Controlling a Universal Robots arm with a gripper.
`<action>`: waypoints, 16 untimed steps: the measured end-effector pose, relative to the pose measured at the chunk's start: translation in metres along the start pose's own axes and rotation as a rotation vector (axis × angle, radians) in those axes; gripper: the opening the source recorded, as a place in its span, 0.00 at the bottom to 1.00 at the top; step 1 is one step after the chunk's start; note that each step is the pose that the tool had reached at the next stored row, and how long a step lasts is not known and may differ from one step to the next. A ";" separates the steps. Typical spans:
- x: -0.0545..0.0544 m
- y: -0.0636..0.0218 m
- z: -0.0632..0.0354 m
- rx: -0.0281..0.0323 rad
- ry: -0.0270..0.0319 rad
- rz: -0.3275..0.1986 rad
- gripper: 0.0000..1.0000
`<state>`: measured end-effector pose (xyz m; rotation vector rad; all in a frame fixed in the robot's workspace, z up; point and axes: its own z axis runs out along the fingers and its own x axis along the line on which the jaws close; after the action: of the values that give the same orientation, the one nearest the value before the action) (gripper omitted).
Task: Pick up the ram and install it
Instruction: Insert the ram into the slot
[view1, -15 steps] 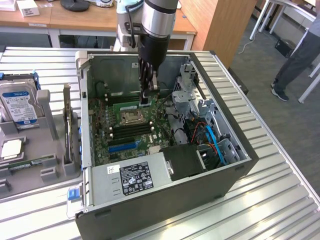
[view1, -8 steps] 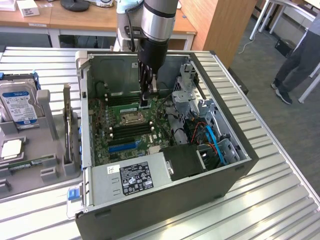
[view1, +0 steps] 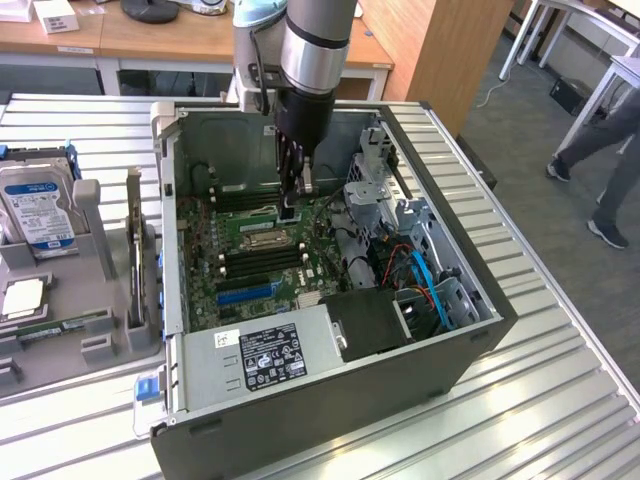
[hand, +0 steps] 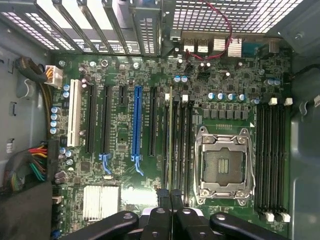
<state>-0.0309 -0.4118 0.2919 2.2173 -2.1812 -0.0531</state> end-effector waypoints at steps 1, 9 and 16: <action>0.000 0.0000 0.0012 0.0000 0.0000 0.000 0.11; 0.000 -0.0002 0.0024 0.0001 -0.0007 0.015 0.11; 0.000 -0.0006 0.0033 0.0003 -0.0018 0.027 0.11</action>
<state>-0.0305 -0.4118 0.2886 2.1884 -2.2115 -0.0541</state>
